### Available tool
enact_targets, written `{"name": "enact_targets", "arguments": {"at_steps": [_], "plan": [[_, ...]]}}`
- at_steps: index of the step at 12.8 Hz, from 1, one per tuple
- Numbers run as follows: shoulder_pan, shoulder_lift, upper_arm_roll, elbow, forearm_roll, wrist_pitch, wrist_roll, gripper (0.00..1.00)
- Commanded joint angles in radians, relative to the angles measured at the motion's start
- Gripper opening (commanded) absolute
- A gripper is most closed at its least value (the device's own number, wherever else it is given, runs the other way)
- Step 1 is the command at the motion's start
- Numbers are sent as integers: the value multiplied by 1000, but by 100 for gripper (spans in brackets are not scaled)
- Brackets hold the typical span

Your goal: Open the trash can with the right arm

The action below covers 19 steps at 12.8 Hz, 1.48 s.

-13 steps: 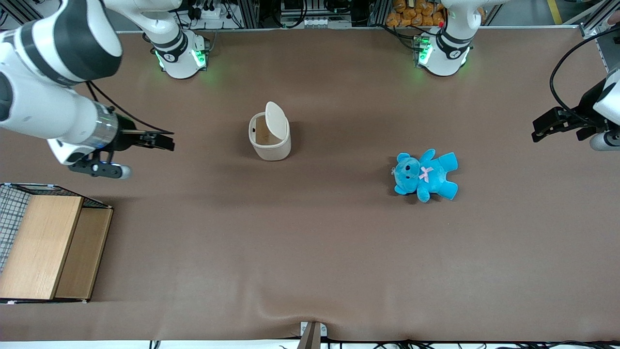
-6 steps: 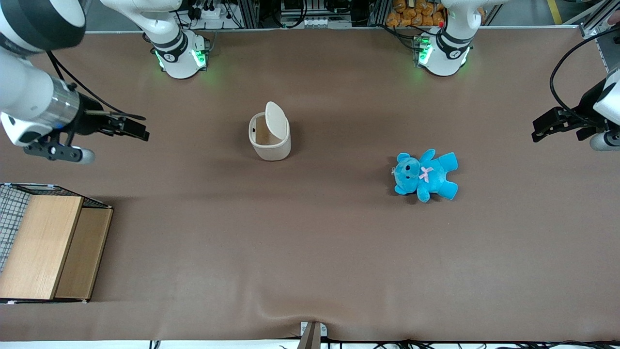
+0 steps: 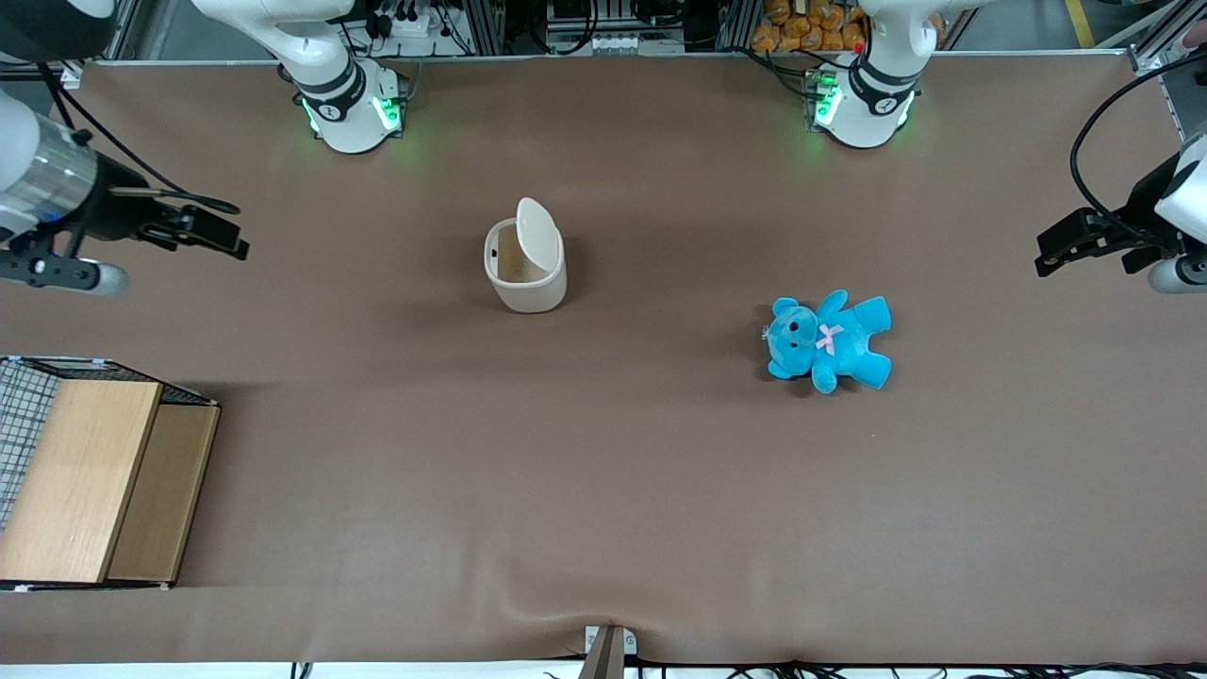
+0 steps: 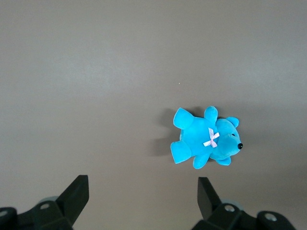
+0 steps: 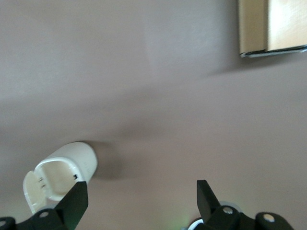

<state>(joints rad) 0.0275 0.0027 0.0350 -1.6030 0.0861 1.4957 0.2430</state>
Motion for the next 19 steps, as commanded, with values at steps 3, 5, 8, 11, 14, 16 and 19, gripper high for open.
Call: {"name": "enact_targets", "arguments": {"at_steps": [3,5,8,11,14,16,19], "plan": [[2,-101,-1,-11,-98,6,-20,100],[-7,-153,-4,-50,-98,4,-34,100],[-15,-162,-30,-72,-95,27,-51,100],[-15,-149,-69,-72,-86,73,-134,100],[-15,-129,-69,-58,-88,86,-137,100],[-17,-90,-69,-17,-95,87,-136,100],[-15,-90,-69,-15,-86,87,-134,100]]}}
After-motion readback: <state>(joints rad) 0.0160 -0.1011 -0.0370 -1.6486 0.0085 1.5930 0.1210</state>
